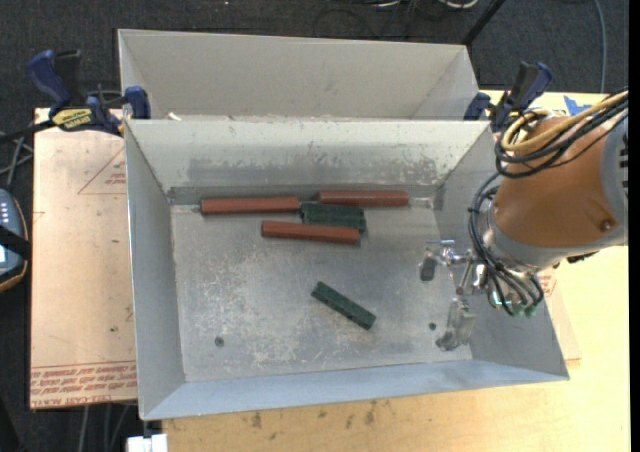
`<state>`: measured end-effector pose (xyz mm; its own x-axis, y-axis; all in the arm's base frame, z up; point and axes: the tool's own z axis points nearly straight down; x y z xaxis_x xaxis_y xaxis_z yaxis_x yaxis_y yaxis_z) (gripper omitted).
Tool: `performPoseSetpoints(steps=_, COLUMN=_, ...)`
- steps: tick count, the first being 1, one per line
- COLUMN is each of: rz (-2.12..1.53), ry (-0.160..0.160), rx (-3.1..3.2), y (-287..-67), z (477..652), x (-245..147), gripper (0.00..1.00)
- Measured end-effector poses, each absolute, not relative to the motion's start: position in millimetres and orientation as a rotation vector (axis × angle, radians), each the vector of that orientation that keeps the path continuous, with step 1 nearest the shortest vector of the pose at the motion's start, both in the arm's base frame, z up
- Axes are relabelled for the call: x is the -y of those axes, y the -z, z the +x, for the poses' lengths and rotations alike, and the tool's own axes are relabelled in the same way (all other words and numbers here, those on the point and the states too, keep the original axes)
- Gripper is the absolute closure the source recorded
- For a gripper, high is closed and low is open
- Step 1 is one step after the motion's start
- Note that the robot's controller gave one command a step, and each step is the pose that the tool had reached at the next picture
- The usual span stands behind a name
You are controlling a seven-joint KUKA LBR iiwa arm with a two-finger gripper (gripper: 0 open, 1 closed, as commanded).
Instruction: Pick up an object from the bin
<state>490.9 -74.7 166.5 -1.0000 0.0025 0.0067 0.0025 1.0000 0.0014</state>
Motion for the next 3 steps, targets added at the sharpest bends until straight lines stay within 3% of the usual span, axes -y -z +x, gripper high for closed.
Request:
performPoseSetpoints(steps=1, rz=0.000, ry=0.001, rx=3.142, y=-169.9, z=492.8, x=74.5, gripper=0.00)
performPoseSetpoints(steps=2, rz=-0.046, ry=0.000, rx=3.149, y=-118.4, z=496.2, x=28.6, gripper=0.00)
performPoseSetpoints(steps=3, rz=-0.079, ry=0.011, rx=3.137, y=-92.1, z=521.6, x=17.7, gripper=0.00)
